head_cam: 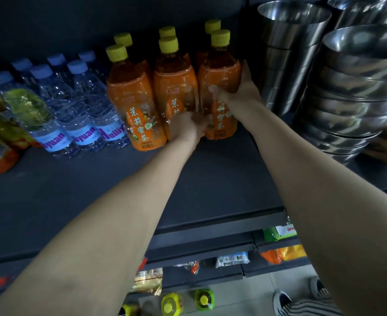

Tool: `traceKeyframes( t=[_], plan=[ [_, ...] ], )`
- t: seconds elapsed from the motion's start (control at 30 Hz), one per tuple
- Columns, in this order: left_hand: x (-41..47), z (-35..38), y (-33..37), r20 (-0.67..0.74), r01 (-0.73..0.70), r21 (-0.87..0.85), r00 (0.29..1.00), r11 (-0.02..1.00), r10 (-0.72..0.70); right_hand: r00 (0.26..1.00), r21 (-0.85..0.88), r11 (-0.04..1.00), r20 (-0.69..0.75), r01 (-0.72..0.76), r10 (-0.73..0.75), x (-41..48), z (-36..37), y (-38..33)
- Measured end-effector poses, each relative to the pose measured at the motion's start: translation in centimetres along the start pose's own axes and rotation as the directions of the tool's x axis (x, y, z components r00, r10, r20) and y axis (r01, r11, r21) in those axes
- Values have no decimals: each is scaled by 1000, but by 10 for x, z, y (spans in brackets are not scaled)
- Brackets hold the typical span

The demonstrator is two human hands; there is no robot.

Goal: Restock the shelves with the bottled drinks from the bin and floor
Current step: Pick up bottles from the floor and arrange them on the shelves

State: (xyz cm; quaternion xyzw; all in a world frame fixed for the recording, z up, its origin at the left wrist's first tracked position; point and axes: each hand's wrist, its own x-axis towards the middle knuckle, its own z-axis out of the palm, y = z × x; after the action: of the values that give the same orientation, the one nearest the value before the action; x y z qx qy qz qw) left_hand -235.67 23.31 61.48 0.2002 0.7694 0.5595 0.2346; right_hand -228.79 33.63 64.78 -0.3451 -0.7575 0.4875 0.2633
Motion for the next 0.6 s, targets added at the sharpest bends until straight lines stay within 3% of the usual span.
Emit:
traceKeyframes(
  t=[0.17,0.37,0.53,0.6],
  plan=[
    [-26,-21,-3,83,-89,82,993,993,82,999,-93,995,-7,-44,44,-20,-6,-1],
    [-72,-57,6,60,-128,287,991,949,116,987,-244,964,89,-107,132,-70,-9,-7],
    [-123,-91,24,34,-132,402,991,906,129,963,-405,913,259,42,70,-117,-7,-38],
    [-143,-106,28,27,-125,430,992,894,126,949,-416,909,299,36,99,-137,-11,-53]
  ],
)
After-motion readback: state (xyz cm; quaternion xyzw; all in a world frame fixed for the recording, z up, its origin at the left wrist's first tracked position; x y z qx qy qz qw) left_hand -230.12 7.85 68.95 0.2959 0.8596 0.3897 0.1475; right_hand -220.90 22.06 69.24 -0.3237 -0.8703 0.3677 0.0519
